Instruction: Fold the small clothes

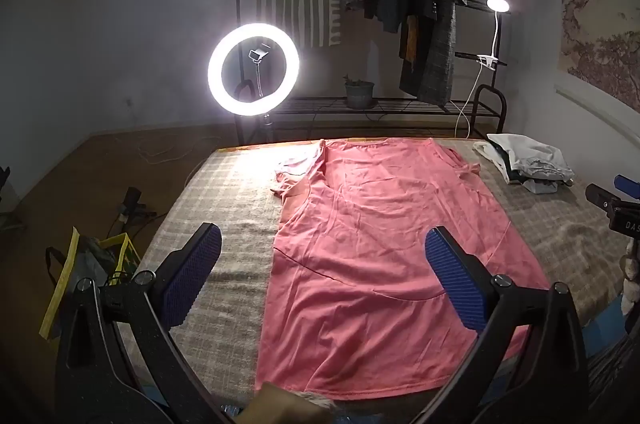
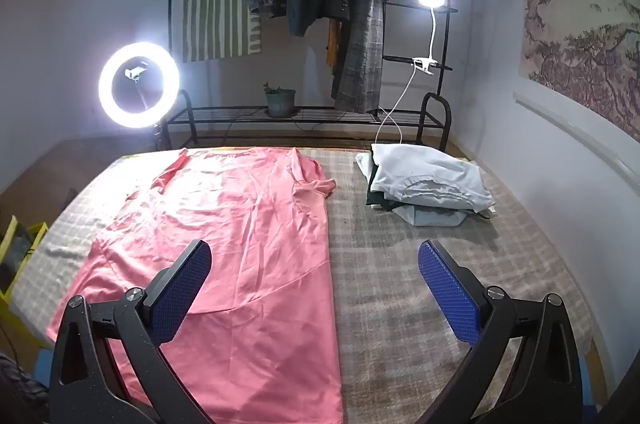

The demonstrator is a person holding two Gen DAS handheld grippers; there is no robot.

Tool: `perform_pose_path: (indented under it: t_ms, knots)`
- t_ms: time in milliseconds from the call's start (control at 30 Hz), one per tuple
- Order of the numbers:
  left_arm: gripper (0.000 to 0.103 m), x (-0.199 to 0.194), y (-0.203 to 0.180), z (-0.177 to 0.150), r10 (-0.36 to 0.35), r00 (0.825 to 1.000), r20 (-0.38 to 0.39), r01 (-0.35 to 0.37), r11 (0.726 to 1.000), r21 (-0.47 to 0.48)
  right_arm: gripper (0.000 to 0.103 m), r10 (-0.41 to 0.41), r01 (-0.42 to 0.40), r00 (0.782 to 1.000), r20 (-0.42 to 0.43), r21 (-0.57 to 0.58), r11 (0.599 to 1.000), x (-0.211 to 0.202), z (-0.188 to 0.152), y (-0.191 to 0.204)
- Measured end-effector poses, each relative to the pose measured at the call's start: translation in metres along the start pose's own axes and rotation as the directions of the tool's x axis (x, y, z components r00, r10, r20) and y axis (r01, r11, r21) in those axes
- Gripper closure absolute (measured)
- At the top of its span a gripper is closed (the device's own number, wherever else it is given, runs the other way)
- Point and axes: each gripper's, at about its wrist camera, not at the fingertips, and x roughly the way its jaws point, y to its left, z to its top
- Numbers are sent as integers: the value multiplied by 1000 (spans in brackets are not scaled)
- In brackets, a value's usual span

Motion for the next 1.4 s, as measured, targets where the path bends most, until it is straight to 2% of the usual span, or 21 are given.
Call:
perform_pose_path:
  t_ms: [467,833,1400]
  knots:
    - [0,0,10,-11,7,1000,30,-7,1000,-11,0,-6,6,1000,2,-21,1000,-1,-1,7]
    - [0,-10,8,1,24,999,42,-23,1000,-12,0,-2,2,1000,1,-22,1000,0,-3,7]
    - [0,-11,11,1,27,998,49,-26,999,-19,0,-4,4,1000,1,-27,1000,0,-3,10]
